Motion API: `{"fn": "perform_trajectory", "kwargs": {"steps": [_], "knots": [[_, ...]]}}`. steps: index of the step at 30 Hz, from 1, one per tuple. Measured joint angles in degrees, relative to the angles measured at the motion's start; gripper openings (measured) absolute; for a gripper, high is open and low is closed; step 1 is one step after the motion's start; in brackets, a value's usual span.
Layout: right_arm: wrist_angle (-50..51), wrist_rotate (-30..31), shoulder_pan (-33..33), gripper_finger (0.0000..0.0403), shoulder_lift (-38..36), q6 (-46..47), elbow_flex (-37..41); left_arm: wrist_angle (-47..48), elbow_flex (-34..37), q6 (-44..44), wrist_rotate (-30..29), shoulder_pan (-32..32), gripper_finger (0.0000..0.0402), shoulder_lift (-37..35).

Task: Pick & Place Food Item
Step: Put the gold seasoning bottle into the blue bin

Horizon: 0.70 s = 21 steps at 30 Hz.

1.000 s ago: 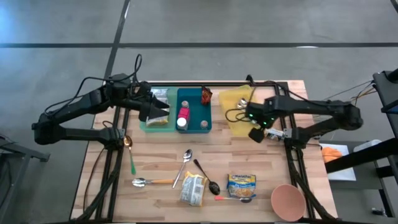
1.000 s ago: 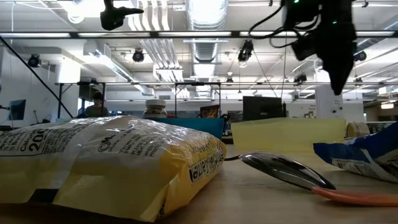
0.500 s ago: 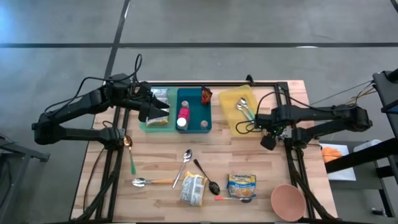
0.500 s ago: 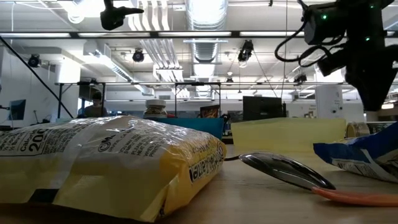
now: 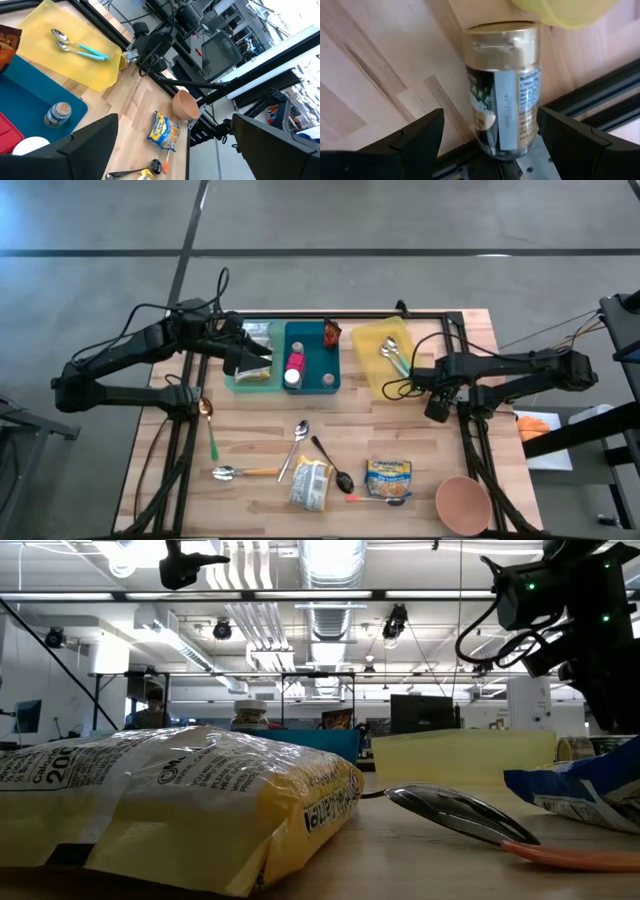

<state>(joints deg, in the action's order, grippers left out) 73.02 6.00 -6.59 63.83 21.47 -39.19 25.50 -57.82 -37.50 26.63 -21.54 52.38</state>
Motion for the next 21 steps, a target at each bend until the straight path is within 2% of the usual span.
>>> {"fn": "perform_trajectory", "kwargs": {"steps": [10, 21], "knots": [[-0.9, -0.4, 0.0, 0.0317, 2.1, -0.7, 0.4, 0.0, 0.0, 0.0, 0.0, 0.0, 0.0397, 0.0], [-1.2, -1.7, -0.1, 0.0317, 17.7, -1.8, 0.3, 0.1, 0.0, -2.0, 0.0, 0.0, 0.0397, 0.0]]}}
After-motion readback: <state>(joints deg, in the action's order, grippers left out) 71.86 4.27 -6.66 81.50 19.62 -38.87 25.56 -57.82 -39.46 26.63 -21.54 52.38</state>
